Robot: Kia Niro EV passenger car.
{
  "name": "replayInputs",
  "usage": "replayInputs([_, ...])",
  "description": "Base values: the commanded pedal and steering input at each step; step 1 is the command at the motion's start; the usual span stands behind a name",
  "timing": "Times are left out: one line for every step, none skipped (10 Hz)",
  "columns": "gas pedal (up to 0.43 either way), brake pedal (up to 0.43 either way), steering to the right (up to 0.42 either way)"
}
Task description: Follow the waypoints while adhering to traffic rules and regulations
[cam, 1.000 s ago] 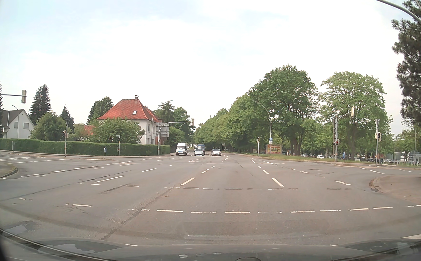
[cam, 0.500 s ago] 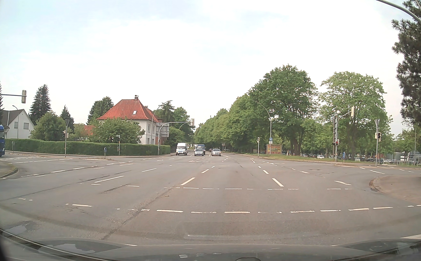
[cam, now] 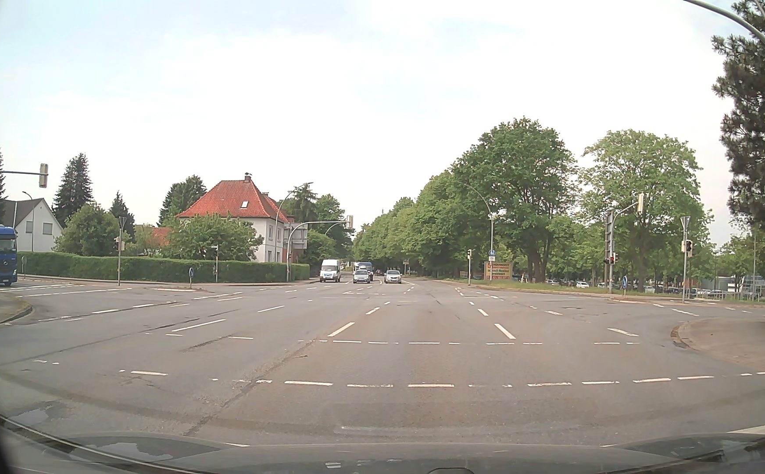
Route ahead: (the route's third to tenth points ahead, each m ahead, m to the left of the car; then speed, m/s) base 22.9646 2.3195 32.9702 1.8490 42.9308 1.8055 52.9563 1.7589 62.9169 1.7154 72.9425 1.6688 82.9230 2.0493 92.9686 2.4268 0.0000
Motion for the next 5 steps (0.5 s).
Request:
replayInputs([0.0,0.0,0.0])
replayInputs([0.0,0.0,0.0])
replayInputs([0.0,0.0,0.0])
replayInputs([0.0,0.0,0.0])
replayInputs([0.0,0.0,0.0])
